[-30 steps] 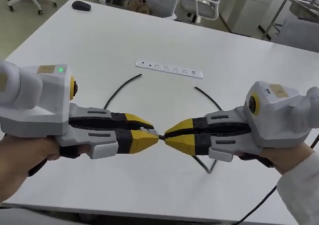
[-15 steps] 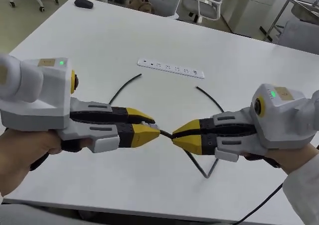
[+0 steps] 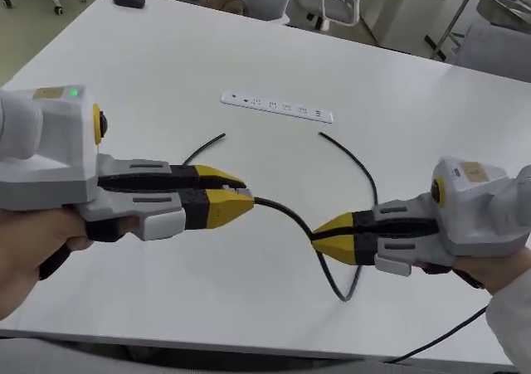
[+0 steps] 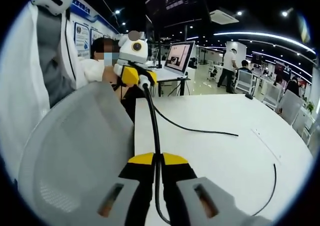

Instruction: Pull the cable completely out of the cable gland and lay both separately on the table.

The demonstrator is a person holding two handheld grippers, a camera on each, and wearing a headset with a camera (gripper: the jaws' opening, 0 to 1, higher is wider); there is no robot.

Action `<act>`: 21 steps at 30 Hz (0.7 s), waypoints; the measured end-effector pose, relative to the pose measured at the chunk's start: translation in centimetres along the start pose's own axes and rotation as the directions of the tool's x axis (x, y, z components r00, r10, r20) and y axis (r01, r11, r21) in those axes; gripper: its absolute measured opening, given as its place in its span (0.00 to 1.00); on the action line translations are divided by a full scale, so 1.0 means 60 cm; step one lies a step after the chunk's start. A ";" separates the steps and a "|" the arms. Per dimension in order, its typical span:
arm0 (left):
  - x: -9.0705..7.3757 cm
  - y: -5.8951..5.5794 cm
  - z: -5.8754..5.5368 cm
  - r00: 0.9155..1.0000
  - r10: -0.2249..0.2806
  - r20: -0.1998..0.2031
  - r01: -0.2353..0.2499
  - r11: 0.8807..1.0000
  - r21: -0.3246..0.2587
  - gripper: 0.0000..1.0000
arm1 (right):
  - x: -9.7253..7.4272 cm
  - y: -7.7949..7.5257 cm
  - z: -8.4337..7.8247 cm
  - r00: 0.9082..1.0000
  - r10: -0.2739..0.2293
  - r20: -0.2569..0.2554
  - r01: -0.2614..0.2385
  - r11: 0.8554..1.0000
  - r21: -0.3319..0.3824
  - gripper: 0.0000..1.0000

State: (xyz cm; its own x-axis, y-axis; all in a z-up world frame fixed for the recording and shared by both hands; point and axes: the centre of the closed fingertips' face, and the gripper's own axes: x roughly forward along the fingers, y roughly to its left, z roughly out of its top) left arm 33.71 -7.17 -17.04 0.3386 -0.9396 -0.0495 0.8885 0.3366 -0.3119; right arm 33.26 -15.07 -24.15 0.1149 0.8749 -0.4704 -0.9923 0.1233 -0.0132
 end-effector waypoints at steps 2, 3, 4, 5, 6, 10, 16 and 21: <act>0.001 -0.001 -0.001 1.000 -0.003 -0.004 0.003 1.000 0.002 0.17 | -0.002 0.000 -0.001 1.000 -0.007 -0.005 0.007 1.000 0.003 0.03; 0.002 -0.001 -0.002 1.000 -0.003 -0.006 0.003 1.000 0.005 0.17 | -0.002 0.000 0.000 1.000 -0.009 -0.005 0.009 1.000 0.003 0.04; 0.002 -0.001 -0.002 1.000 -0.001 -0.007 0.001 1.000 0.007 0.17 | -0.003 0.000 0.001 1.000 -0.008 -0.006 0.008 1.000 0.002 0.04; 0.002 -0.001 -0.002 1.000 -0.001 -0.007 0.001 1.000 0.007 0.17 | -0.002 0.001 0.002 1.000 -0.005 -0.008 0.005 1.000 0.006 0.04; 0.002 0.000 -0.001 1.000 -0.001 -0.003 0.001 1.000 0.002 0.17 | -0.002 0.001 0.003 1.000 -0.006 -0.010 0.007 1.000 0.006 0.04; 0.002 0.000 -0.004 1.000 -0.001 -0.010 0.001 1.000 0.001 0.17 | 0.002 -0.001 0.040 0.997 -0.021 0.075 0.020 1.000 0.017 0.14; 0.008 -0.009 -0.014 0.999 -0.017 -0.041 0.017 1.000 0.022 0.17 | 0.024 0.026 0.118 0.985 0.046 0.163 -0.038 0.998 -0.049 0.21; 0.009 -0.012 -0.016 0.999 -0.025 -0.047 0.026 0.999 0.021 0.17 | 0.050 0.042 0.128 0.987 0.086 0.132 -0.072 0.992 -0.106 0.19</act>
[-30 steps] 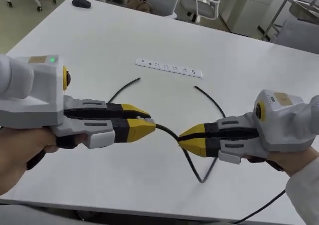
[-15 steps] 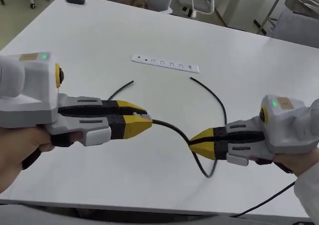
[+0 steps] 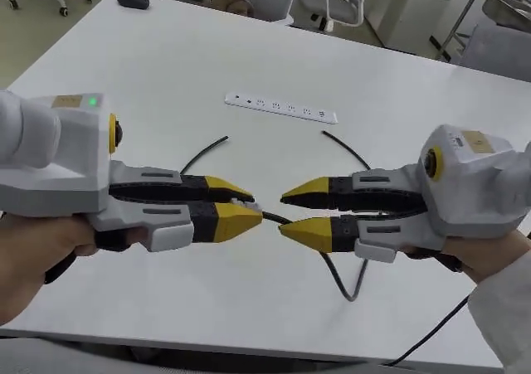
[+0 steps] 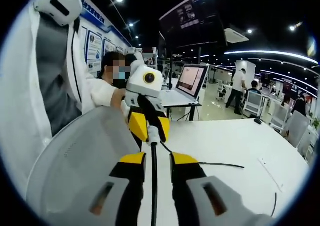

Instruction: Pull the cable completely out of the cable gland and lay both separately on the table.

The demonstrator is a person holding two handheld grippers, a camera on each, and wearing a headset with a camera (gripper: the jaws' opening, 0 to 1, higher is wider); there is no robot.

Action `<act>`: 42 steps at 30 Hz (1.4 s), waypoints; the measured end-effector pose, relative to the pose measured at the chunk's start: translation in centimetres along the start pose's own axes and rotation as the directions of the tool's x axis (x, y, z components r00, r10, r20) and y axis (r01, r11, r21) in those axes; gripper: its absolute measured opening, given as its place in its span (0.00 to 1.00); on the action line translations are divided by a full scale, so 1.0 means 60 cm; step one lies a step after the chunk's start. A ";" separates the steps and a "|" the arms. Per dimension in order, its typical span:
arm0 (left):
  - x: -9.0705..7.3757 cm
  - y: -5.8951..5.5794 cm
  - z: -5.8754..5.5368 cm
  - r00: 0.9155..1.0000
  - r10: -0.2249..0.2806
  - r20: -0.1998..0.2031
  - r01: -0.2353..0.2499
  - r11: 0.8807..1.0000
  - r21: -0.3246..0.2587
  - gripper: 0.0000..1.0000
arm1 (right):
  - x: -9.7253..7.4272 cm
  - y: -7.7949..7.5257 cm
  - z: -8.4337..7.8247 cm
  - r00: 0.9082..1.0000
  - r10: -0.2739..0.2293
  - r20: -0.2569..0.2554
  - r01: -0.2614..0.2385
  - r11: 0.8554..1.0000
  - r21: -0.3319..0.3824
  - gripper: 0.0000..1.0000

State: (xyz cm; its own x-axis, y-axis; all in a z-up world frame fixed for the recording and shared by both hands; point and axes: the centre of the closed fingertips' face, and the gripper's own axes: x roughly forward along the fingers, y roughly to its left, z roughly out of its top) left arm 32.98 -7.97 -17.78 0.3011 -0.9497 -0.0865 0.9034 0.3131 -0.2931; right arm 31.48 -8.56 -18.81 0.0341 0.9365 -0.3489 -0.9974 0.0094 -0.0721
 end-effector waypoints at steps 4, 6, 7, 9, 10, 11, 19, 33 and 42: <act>0.001 -0.001 0.000 1.000 -0.003 -0.004 0.003 1.000 0.004 0.17 | 0.011 0.005 -0.014 0.999 0.019 -0.040 -0.020 1.000 -0.009 0.10; 0.001 -0.001 0.001 1.000 -0.003 0.003 0.003 1.000 0.002 0.17 | 0.009 0.007 -0.025 0.996 0.032 -0.083 -0.035 0.999 -0.038 0.04; 0.001 0.001 -0.001 1.000 -0.002 0.000 0.002 1.000 -0.007 0.17 | 0.008 0.005 -0.025 0.997 0.022 -0.072 -0.024 0.999 -0.033 0.04; 0.003 0.000 -0.002 1.000 -0.008 -0.007 0.008 1.000 -0.003 0.17 | 0.007 0.003 -0.027 0.997 0.035 -0.072 -0.037 0.999 -0.015 0.04; 0.004 -0.001 -0.003 1.000 -0.009 -0.010 0.009 1.000 0.002 0.17 | 0.006 0.003 -0.028 0.996 0.040 -0.076 -0.041 0.999 -0.015 0.03; 0.004 -0.003 -0.003 1.000 -0.010 -0.012 0.010 1.000 0.005 0.17 | 0.005 0.004 -0.029 0.996 0.043 -0.081 -0.045 0.999 -0.023 0.03; -0.001 0.004 -0.001 1.000 0.010 -0.005 -0.010 1.000 0.000 0.17 | 0.000 -0.006 -0.039 0.996 0.022 -0.081 -0.024 0.999 -0.024 0.03; -0.003 0.002 0.002 1.000 0.006 0.005 -0.006 1.000 -0.001 0.17 | -0.030 -0.014 -0.076 0.991 -0.024 -0.129 0.025 1.000 0.008 0.03; -0.004 0.002 0.005 1.000 0.007 0.011 -0.007 1.000 -0.004 0.17 | -0.045 -0.018 -0.098 0.988 -0.052 -0.144 0.057 0.998 0.033 0.03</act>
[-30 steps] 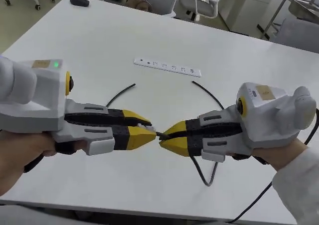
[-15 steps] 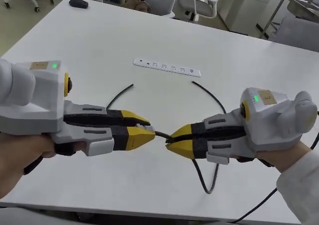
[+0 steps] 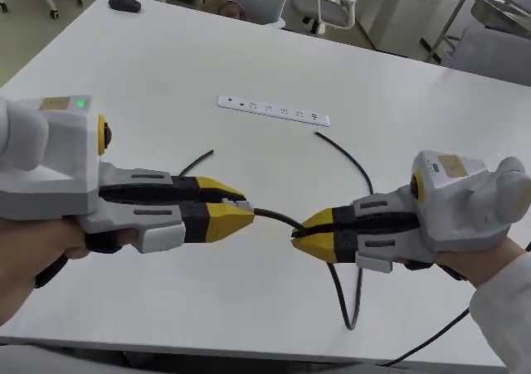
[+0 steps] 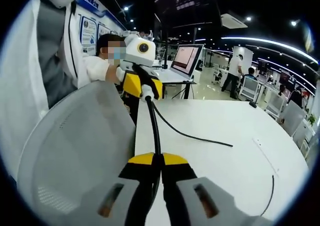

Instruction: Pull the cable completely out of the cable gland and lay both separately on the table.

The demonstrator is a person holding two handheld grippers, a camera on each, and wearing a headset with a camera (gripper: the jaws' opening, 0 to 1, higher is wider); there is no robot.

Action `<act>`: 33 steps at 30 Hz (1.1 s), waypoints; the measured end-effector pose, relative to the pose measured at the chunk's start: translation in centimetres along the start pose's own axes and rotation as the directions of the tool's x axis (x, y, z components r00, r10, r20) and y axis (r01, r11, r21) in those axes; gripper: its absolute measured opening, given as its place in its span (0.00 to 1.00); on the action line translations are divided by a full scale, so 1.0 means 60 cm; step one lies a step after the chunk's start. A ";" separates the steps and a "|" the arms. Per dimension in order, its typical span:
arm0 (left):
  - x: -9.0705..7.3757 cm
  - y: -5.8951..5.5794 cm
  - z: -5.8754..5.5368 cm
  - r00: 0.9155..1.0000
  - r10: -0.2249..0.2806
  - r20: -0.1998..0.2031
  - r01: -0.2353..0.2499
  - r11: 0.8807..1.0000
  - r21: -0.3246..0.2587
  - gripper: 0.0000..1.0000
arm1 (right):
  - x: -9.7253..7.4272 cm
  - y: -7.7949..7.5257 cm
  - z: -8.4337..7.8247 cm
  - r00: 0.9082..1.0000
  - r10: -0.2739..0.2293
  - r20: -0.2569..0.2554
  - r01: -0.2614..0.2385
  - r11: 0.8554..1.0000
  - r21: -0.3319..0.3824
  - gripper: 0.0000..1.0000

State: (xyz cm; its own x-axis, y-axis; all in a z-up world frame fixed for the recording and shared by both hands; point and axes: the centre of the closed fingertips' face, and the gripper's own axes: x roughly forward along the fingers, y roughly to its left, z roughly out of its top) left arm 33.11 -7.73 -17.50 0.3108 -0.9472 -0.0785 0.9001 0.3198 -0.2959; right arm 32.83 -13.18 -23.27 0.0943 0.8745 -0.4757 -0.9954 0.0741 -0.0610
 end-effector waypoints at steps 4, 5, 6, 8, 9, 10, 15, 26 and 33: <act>0.000 0.000 0.000 1.000 0.001 0.000 -0.001 1.000 -0.002 0.17 | -0.002 0.001 -0.010 1.000 -0.007 -0.010 0.007 1.000 0.014 0.03; 0.000 0.000 -0.001 1.000 0.002 -0.002 -0.002 1.000 -0.002 0.17 | -0.003 0.001 -0.012 1.000 -0.009 -0.011 0.009 1.000 0.016 0.03; 0.001 0.000 -0.002 1.000 0.002 -0.004 -0.002 1.000 -0.002 0.17 | -0.003 0.001 -0.013 1.000 -0.011 -0.012 0.011 1.000 0.020 0.03; 0.001 0.000 -0.003 1.000 0.001 -0.007 -0.001 1.000 -0.003 0.17 | -0.003 0.002 -0.013 1.000 -0.013 -0.010 0.013 0.999 0.030 0.03; 0.001 0.001 -0.003 1.000 0.002 -0.007 -0.002 1.000 -0.005 0.17 | -0.002 0.006 -0.012 1.000 -0.001 -0.011 0.001 0.999 0.044 0.03; 0.001 0.001 -0.003 1.000 0.003 -0.007 -0.003 1.000 -0.006 0.17 | -0.002 0.012 -0.012 1.000 0.015 -0.014 -0.014 0.998 0.060 0.04; 0.001 0.002 -0.004 1.000 0.001 -0.004 -0.001 1.000 -0.020 0.17 | -0.001 0.013 0.024 0.998 0.012 0.062 -0.016 0.998 0.063 0.12; 0.001 -0.002 -0.002 1.000 -0.007 0.009 0.007 1.000 -0.010 0.17 | 0.019 0.023 0.125 0.987 0.067 0.148 -0.056 0.995 -0.082 0.07; 0.000 -0.002 0.004 1.000 0.003 0.018 -0.003 1.000 0.026 0.17 | 0.022 0.015 0.123 0.982 0.093 0.162 -0.082 0.994 -0.072 0.07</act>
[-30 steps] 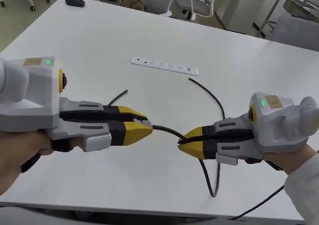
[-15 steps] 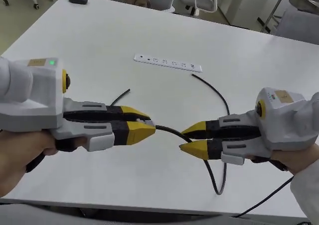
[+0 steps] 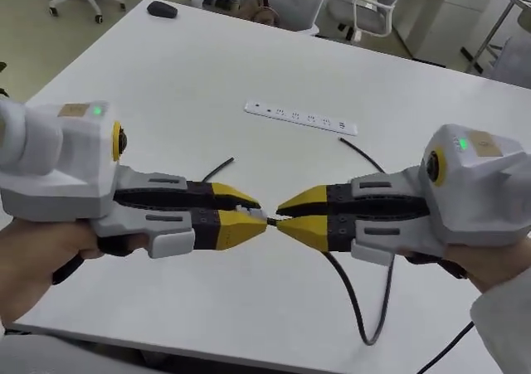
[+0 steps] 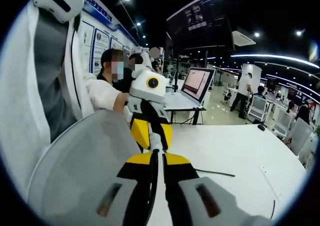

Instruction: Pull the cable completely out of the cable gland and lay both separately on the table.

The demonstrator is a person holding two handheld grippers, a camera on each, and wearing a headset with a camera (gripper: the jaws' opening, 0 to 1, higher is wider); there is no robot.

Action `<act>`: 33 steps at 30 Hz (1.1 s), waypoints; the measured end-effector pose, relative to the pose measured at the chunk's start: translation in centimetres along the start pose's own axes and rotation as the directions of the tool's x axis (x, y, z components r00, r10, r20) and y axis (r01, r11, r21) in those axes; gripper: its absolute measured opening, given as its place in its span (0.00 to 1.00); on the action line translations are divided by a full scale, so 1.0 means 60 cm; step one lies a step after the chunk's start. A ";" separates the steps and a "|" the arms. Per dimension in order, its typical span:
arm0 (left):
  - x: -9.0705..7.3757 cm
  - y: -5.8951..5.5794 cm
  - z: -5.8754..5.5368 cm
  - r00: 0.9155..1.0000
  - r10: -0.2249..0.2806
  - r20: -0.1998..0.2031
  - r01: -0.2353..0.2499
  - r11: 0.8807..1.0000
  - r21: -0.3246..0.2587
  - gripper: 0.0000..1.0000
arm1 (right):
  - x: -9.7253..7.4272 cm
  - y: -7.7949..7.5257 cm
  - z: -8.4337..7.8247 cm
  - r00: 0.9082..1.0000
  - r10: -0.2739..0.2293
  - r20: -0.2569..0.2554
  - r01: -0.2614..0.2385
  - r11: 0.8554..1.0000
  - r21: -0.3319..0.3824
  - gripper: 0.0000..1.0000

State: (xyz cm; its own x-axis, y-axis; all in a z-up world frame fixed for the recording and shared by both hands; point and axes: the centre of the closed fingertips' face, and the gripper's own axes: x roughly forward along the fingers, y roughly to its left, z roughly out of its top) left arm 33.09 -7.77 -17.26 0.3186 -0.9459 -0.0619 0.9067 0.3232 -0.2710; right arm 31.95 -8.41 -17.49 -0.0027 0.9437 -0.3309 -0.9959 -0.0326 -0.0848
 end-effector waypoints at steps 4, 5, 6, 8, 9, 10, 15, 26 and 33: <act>0.001 0.000 0.001 1.000 -0.004 0.000 0.004 1.000 0.012 0.17 | 0.000 0.003 0.001 1.000 0.010 0.009 -0.010 1.000 0.005 0.05; 0.002 0.000 0.000 1.000 -0.004 -0.002 0.004 1.000 0.013 0.17 | 0.001 0.004 0.001 1.000 0.011 0.010 -0.011 1.000 0.008 0.05; 0.003 0.000 -0.001 1.000 -0.006 -0.004 0.006 1.000 0.013 0.17 | 0.001 0.003 0.001 1.000 0.010 0.012 -0.010 1.000 0.008 0.04; 0.004 -0.002 -0.001 1.000 -0.007 -0.008 0.007 1.000 0.022 0.17 | 0.004 0.004 0.001 1.000 0.018 0.016 -0.018 1.000 0.018 0.03; 0.004 -0.003 -0.002 1.000 -0.009 -0.009 0.010 1.000 0.025 0.17 | 0.006 0.005 0.003 1.000 0.022 0.020 -0.023 1.000 0.022 0.03; 0.004 -0.004 -0.002 1.000 -0.009 -0.010 0.009 1.000 0.026 0.17 | 0.007 0.005 0.004 1.000 0.023 0.021 -0.023 0.999 0.022 0.03; 0.004 -0.004 -0.002 1.000 -0.008 -0.013 0.009 1.000 0.030 0.17 | 0.009 0.006 0.004 0.999 0.033 0.021 -0.034 0.999 0.030 0.02; 0.004 -0.006 0.001 1.000 -0.014 -0.010 0.015 0.999 0.038 0.17 | 0.013 0.010 -0.010 0.999 0.041 -0.023 -0.040 0.998 0.055 0.04; 0.001 0.000 0.004 1.000 0.008 0.000 -0.008 0.999 0.046 0.18 | 0.019 0.005 -0.006 0.999 0.033 -0.036 -0.032 0.999 0.038 0.04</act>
State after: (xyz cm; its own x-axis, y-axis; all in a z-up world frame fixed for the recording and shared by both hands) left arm 33.19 -7.80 -17.04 0.3262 -0.9431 -0.0641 0.9158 0.3321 -0.2260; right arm 31.70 -7.48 -18.21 -0.0322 0.9297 -0.3669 -0.9980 -0.0498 -0.0387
